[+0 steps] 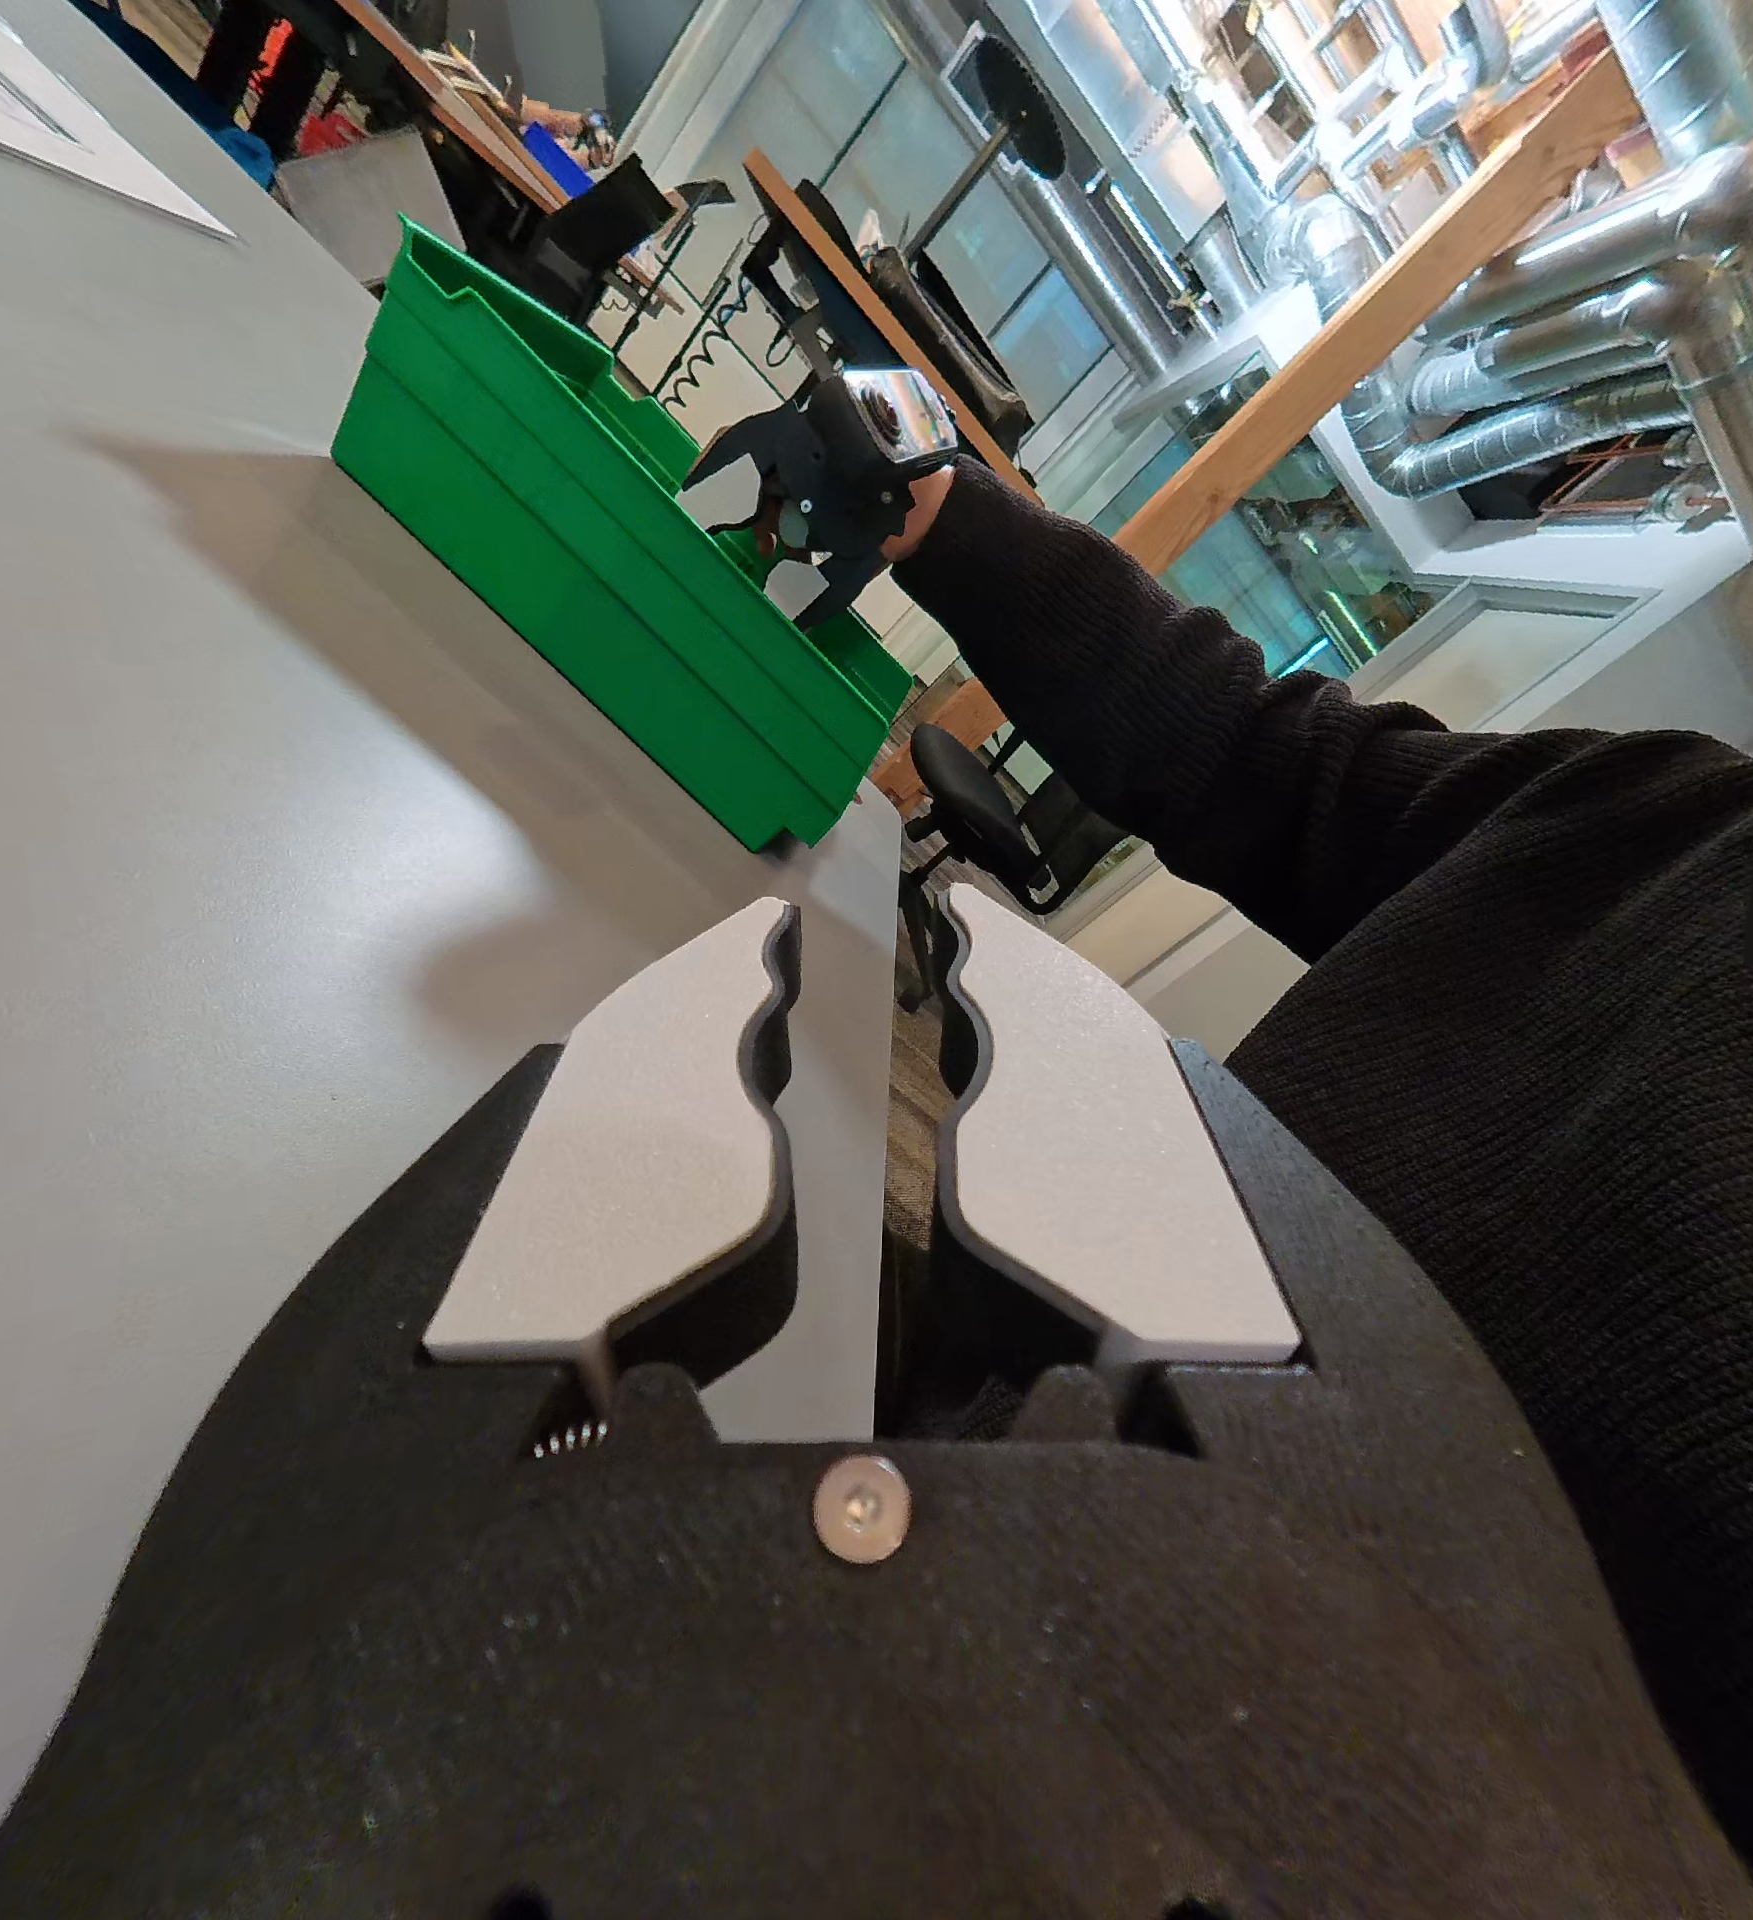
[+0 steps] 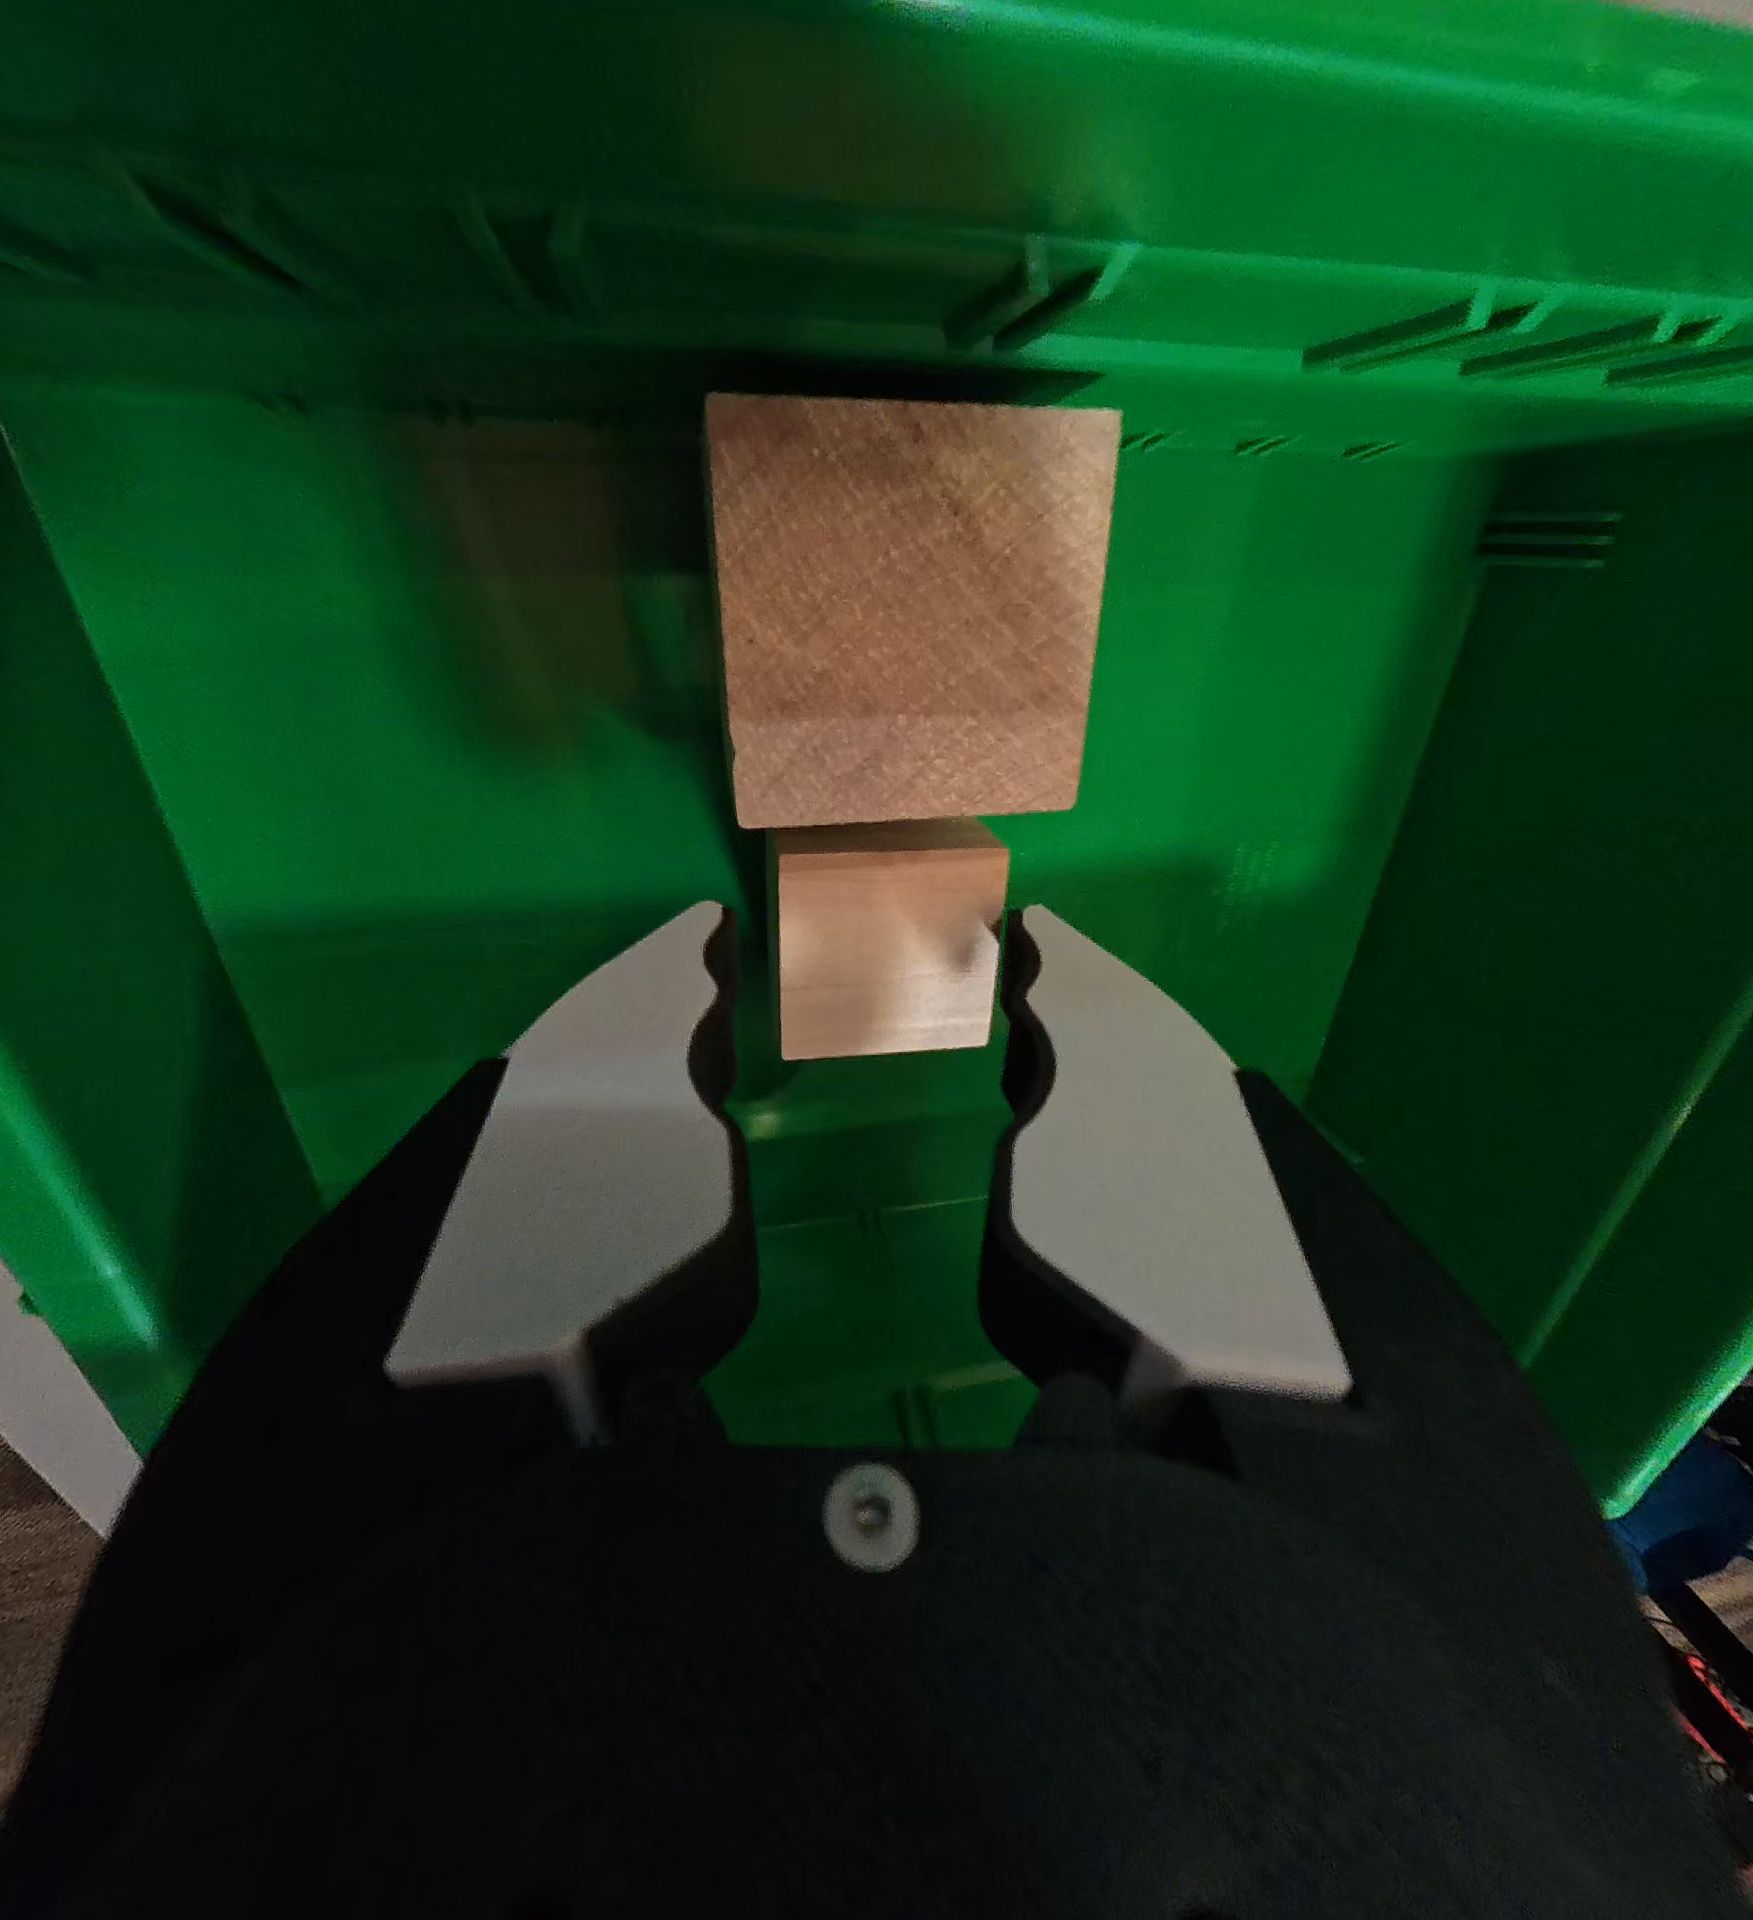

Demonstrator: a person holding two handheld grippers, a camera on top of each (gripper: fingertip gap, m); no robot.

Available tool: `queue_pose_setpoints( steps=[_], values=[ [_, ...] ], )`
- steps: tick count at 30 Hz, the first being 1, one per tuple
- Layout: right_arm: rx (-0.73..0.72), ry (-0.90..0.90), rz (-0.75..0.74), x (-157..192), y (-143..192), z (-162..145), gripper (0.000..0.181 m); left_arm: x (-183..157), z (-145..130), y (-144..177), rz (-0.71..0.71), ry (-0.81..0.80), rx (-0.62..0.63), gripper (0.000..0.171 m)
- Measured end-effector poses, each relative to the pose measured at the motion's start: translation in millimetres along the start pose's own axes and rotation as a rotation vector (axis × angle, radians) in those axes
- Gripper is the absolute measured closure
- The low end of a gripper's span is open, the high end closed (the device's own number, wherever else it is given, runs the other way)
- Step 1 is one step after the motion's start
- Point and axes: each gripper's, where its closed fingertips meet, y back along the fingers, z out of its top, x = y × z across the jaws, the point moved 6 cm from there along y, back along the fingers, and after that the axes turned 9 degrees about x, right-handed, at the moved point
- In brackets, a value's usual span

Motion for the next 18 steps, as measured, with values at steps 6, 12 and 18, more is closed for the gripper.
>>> queue_pose_setpoints(
  steps=[6, 12, 18],
  values=[
    [0.008, -0.023, -0.033, -0.9, 7.6, -4.1, 0.128, -0.8, 0.5, 0.7, 0.001, -0.001, -0.002, 0.147],
    [-0.091, -0.136, -0.202, -0.8, 54.3, -10.1, 0.135, -10.7, 1.0, 2.8, -0.016, -0.052, 0.009, 0.136],
    [-0.483, -0.320, -0.462, 15.3, 140.6, 49.2, 0.133, -19.1, 2.7, 2.9, 0.032, -0.105, -0.017, 0.117]
  ],
)
